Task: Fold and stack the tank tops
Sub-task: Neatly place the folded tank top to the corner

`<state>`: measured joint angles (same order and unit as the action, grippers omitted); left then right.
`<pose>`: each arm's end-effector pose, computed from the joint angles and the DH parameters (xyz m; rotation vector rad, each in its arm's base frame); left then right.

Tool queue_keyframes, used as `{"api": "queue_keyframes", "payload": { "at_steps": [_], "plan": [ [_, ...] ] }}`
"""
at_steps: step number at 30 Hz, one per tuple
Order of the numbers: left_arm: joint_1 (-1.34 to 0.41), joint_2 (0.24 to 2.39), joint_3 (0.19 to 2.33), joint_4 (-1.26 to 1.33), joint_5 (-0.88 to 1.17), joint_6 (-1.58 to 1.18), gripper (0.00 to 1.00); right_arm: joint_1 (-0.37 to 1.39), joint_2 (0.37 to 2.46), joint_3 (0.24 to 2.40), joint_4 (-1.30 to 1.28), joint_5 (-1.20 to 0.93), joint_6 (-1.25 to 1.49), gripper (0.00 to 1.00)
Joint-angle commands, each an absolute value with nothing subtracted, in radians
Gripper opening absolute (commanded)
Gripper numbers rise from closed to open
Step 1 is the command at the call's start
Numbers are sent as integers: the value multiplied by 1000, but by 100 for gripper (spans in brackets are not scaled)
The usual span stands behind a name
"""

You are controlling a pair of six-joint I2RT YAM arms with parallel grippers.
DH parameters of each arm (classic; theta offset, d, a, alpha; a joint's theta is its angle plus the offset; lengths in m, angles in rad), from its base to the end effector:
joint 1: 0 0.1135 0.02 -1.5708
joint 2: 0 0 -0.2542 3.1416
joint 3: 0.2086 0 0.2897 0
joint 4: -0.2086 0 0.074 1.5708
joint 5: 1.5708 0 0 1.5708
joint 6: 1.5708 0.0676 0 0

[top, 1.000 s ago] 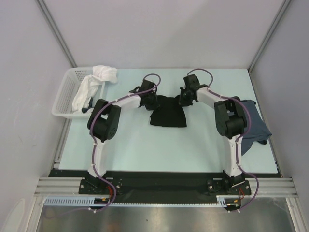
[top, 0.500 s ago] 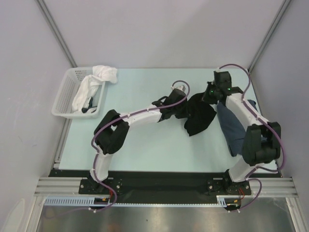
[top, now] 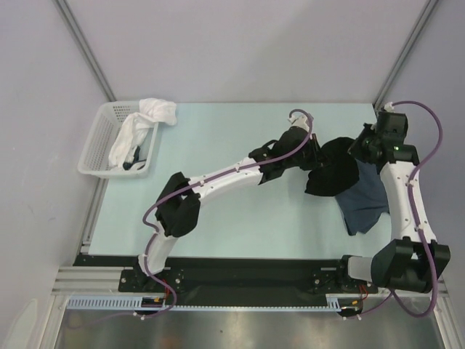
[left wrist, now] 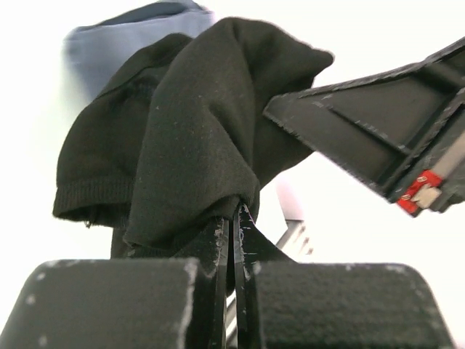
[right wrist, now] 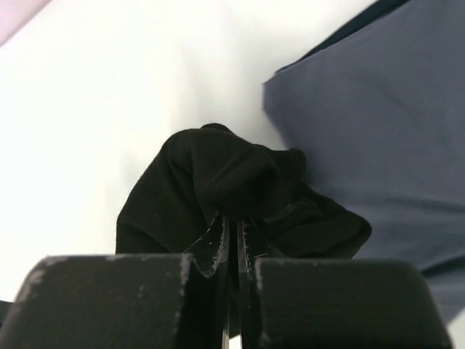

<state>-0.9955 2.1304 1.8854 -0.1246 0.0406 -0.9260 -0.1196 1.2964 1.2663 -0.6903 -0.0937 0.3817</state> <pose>0.3113 -0.4851 0.2673 0.1060 2.1763 -1.2486 0.3407 -0.0346 0.3164 0.5229 2.2391 0.2429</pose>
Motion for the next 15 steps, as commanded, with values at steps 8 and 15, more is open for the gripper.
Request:
{"api": "queue_keyframes", "payload": {
  "at_steps": [8, 15],
  "plan": [
    [-1068, 2315, 2178, -75, 52, -953, 0, -311, 1272, 1310, -761, -202, 316, 0],
    [-1078, 2352, 2071, 46, 52, -1015, 0, -342, 1292, 1266, -735, -207, 316, 0]
  ]
}}
